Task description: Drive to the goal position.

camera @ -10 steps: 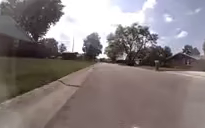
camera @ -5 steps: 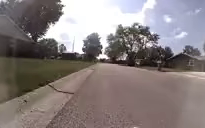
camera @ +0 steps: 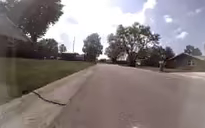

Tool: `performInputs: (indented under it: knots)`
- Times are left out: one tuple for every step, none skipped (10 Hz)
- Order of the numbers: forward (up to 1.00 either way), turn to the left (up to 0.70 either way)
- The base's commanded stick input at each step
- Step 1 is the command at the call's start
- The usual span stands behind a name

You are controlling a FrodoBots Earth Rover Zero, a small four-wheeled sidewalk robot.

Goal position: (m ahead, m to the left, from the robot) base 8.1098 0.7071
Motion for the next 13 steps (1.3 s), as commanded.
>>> performInputs:
  knots:
    - [1.00, 0.00]
    - [1.00, 0.00]
    - [1.00, 0.00]
    - [1.00, 0.00]
    - [1.00, 0.00]
    - [1.00, 0.00]
    - [1.00, 0.00]
    - [1.00, 0.00]
    - [1.00, 0.00]
    - [1.00, 0.00]
    - [1.00, 0.00]
    - [1.00, 0.00]
    - [1.00, 0.00]
